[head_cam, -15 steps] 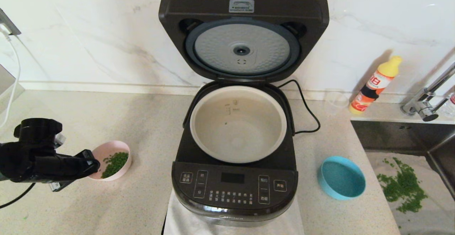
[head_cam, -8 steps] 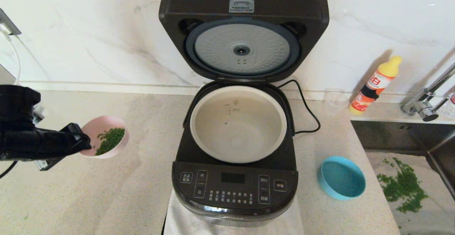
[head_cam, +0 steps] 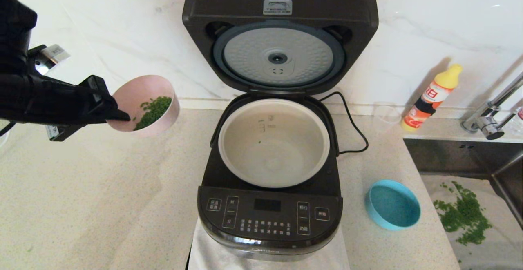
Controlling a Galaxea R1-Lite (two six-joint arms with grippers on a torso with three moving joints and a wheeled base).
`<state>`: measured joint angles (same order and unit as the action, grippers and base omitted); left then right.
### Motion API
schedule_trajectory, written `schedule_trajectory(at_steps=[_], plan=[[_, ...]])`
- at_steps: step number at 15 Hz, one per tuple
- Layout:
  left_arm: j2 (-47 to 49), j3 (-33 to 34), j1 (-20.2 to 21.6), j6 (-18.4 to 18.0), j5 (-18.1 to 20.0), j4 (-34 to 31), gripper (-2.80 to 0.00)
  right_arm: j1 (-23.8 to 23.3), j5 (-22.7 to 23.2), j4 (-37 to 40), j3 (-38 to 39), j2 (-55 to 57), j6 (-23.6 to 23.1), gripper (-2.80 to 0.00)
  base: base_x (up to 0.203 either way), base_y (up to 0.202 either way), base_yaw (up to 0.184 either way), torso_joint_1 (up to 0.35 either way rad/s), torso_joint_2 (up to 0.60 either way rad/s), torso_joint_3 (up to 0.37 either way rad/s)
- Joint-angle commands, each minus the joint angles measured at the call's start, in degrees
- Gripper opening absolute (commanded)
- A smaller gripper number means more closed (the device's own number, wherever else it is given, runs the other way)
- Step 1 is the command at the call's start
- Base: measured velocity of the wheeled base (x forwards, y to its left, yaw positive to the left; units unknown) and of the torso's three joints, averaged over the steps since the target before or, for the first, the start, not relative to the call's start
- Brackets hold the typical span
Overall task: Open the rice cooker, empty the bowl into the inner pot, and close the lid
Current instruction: Pour the chopped green onions from the bowl into the rice cooker
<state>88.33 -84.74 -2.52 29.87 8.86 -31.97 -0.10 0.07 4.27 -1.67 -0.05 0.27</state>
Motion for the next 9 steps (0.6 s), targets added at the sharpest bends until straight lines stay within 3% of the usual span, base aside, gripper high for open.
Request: schedule_trajectory(at_steps=[1,5,9], plan=[[0.38,-2.76,-5.75,0.25,-0.12,-1.12,-2.8,0.01,0.01,0.04,0.0,0.05,0.0,-2.8,0.0,0.0,0.0,0.0,0.0,0.0],[0.39,-3.23,-13.86,0.45,-0.91,-1.12,-2.8,0.01,0.01,0.04,0.0,0.05,0.0,-2.8,0.0,0.0,0.0,0.0,0.0,0.0],[3.62,-6.18,-24.32,0.38,-9.8,-0.5,-2.8,0.01,0.01,0.04,0.0,0.05,0.0,-2.8,0.0,0.0,0.0,0.0,0.0,0.0]])
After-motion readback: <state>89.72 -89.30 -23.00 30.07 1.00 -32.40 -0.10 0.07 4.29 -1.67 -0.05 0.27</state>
